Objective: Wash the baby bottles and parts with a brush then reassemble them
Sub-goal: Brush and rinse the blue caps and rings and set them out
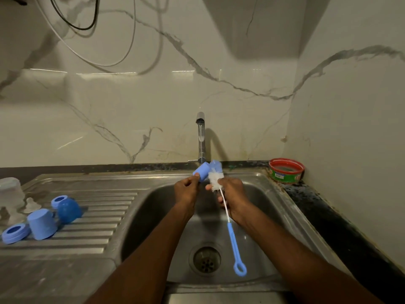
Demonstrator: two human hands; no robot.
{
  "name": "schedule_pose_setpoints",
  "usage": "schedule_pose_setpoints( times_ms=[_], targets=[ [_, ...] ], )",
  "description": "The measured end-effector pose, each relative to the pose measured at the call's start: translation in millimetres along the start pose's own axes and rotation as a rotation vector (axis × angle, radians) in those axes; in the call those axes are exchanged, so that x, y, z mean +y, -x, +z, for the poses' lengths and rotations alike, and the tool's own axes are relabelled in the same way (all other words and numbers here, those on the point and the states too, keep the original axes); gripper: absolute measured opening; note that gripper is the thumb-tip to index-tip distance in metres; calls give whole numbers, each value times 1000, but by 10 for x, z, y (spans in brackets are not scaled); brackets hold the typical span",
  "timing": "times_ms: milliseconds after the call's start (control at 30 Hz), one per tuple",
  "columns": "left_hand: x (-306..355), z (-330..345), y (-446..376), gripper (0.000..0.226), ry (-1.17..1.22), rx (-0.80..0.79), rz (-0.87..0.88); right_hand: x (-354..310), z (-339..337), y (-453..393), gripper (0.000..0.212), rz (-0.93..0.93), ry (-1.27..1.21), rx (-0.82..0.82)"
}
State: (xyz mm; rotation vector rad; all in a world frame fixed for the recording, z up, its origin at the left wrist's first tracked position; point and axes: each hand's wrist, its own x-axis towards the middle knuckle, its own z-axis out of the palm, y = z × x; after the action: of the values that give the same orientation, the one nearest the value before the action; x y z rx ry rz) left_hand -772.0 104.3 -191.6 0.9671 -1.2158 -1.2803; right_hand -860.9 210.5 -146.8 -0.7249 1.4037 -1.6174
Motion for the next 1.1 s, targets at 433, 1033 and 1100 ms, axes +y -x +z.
schedule_pose_setpoints(
  times_ms=[433,1033,1100],
  targets=[
    [-61,-39,-90,26,-357,96,103,64,-38,48,22,-45,152,95],
    [-1,-48,-168,20,112,-89,-277,-88,-170,-63,13,99,-17,114],
    [54,-26,-117,16,125,-150,-272,-152,-174,-9,19,77,49,85]
  ],
)
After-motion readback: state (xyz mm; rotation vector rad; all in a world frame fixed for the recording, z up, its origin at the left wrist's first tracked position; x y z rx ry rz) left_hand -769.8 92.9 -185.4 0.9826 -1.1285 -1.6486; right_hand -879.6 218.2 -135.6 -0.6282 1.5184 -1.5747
